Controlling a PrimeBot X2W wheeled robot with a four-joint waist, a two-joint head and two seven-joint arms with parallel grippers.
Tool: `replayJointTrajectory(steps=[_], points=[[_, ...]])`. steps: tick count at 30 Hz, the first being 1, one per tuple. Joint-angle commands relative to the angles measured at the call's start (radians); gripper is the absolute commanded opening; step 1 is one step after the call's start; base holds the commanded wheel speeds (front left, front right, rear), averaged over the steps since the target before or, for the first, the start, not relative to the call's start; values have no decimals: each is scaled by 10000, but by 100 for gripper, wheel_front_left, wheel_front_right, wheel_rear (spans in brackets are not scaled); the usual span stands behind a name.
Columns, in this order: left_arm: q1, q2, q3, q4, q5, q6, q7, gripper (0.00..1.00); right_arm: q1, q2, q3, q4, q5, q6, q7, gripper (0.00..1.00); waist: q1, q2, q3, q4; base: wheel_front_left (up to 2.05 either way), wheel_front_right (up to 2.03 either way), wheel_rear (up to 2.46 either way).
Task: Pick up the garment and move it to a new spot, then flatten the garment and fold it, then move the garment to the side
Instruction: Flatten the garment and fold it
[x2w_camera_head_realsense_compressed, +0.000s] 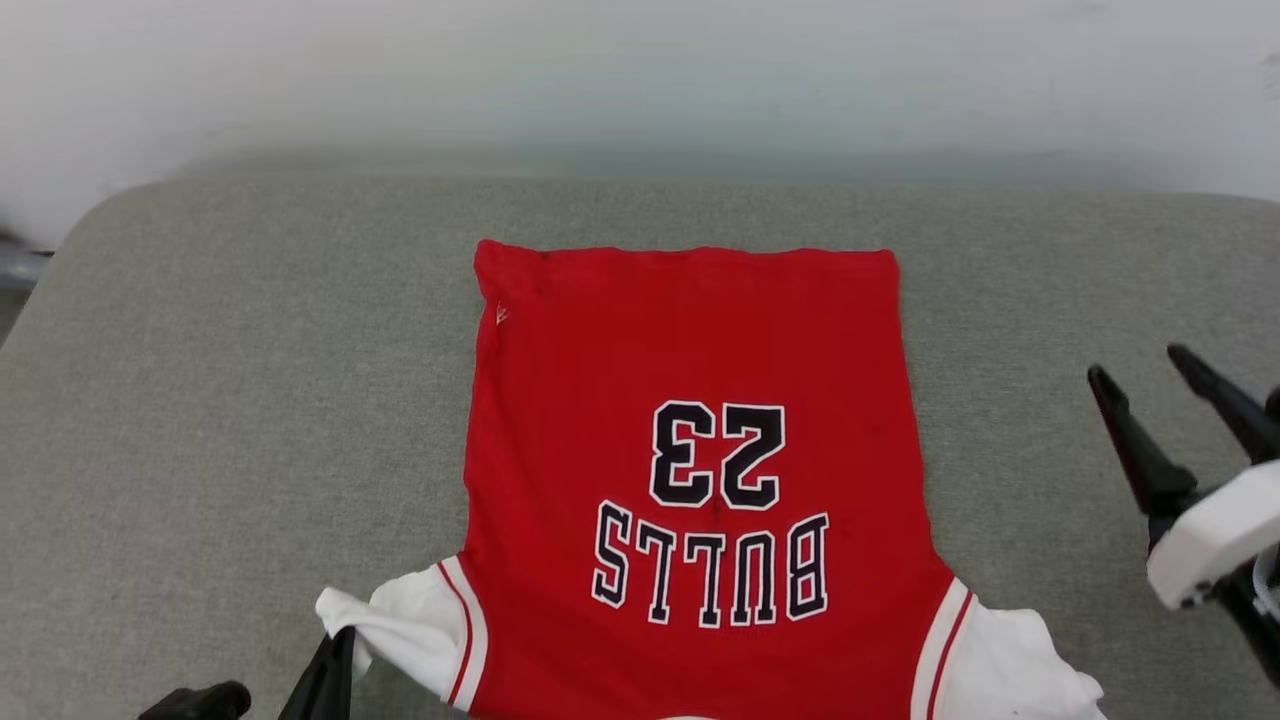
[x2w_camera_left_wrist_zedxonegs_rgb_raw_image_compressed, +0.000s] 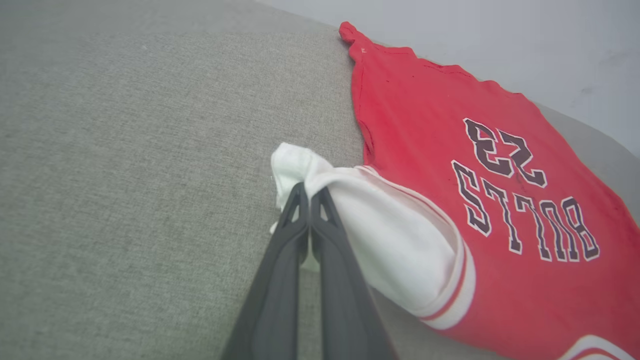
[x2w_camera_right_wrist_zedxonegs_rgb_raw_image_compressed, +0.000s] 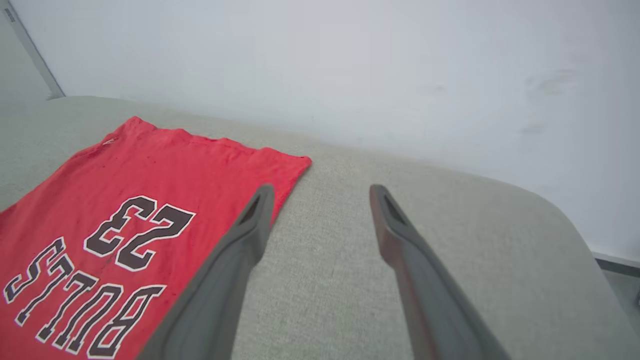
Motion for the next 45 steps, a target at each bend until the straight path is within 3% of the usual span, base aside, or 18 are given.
replayJointTrajectory(steps=[1, 8, 19, 23, 28, 32, 41, 42, 43, 44, 45], points=[[-250, -67, -14, -63, 120, -23, -52, 0, -479, -176, 122, -91, -1, -9, 195, 100, -1, -1, 384, 313, 0, 0, 0], [-1229, -538, -92, -164, 595, -344, -52, 0, -3538, -1024, 1079, 536, 73, -10, 1723, 100, -1, -1, 1525, 1118, 0, 0, 0], [-2497, -1598, -50, 135, 1383, -1123, -53, 0, -7250, -1849, 2778, 2573, 856, -11, 6971, 100, -1, -1, 3047, 2297, 0, 0, 0], [-2782, -1965, 16, 248, 1653, -1408, -53, 0, -8126, -1986, 3147, 3189, 881, -9, 8240, 100, -1, -1, 3490, 2598, 0, 0, 0], [-3056, -2355, 157, 420, 1939, -1704, -53, 0, -8768, -2086, 3386, 3858, 758, -11, 9187, 100, -1, -1, 3966, 2839, 0, 0, 0], [-3231, -2574, 239, 497, 2091, -1871, -53, 0, -8895, -2108, 3447, 4164, 717, -11, 9285, 100, -1, -1, 4224, 2949, 0, 0, 0], [-3466, -3023, 558, 687, 2474, -2207, -51, 0, -7842, -2127, 4121, 4757, 910, -4, 9785, 100, -1, -1, 4683, 3015, 0, 0, 0], [-3492, -3062, 577, 719, 2506, -2221, -51, 0, -7773, -2160, 4147, 4783, 973, -4, 9836, 87, -1, -1, 4696, 3019, 0, 0, 0], [-3509, -3098, 600, 744, 2539, -2259, -43, 0, -7764, -2195, 4150, 4763, 1002, -4, 9758, 16, -1, -1, 4703, 3017, 0, 0, 0], [-3517, -3127, 628, 768, 2553, -2282, -40, 0, -7807, -2233, 4122, 4749, 996, -4, 9637, 4, -1, -1, 4700, 3009, 0, 0, 0], [-3510, -3143, 661, 798, 2581, -2286, -40, 0, -7849, -2249, 4127, 4752, 991, -6, 9589, 0, -1, -1, 4669, 2990, 0, 0, 0]])
